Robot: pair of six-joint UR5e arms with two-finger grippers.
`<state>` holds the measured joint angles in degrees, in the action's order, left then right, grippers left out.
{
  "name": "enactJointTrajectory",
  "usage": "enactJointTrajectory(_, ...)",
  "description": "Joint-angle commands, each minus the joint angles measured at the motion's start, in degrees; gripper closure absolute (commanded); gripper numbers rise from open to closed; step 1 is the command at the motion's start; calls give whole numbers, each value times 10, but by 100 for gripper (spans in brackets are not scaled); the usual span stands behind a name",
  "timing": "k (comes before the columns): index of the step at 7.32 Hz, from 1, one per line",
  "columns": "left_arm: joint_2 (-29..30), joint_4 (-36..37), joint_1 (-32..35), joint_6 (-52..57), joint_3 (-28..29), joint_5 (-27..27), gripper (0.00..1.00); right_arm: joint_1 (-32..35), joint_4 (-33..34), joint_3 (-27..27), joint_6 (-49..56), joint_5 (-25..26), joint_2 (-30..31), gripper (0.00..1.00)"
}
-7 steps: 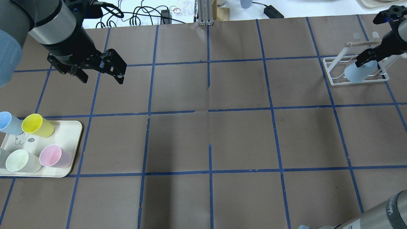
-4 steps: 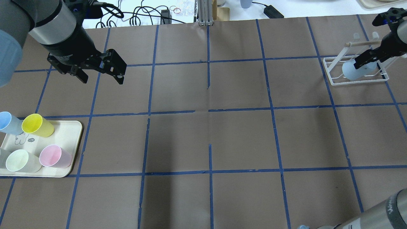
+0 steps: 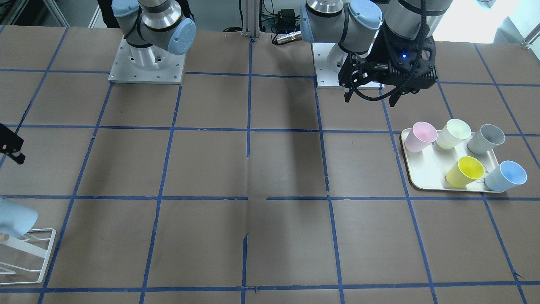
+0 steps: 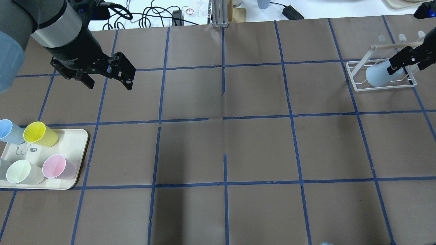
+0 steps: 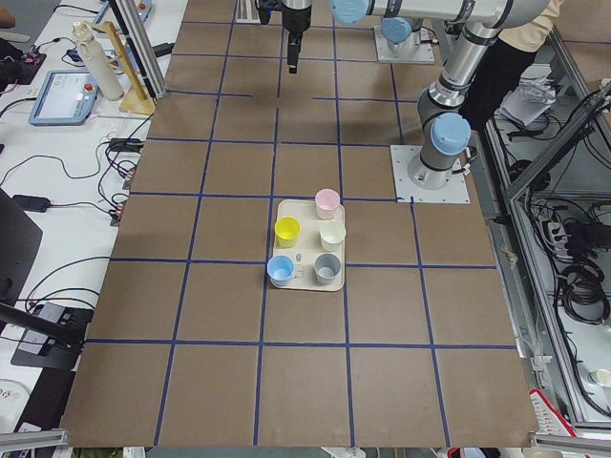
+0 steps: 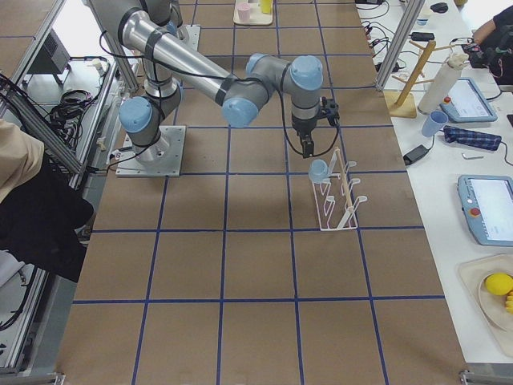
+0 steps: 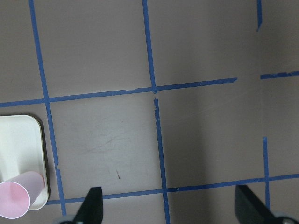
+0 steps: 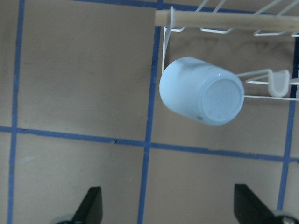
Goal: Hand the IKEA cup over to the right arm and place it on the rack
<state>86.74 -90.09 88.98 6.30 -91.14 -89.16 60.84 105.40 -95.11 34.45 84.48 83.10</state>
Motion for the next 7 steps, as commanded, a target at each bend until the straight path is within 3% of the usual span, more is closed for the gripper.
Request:
enactJointTrajectory(1,0,0,0,1,0,0,0,42,-127,-2,-81,0,94,0)
enactJointTrajectory(3,0,2,-5,5,0,-1,0,121,-182,-7,-195,0,150,0)
enactJointTrajectory(7,0,0,-4,6,0,-1,0,229,-238,-10,-290,-8,193,0)
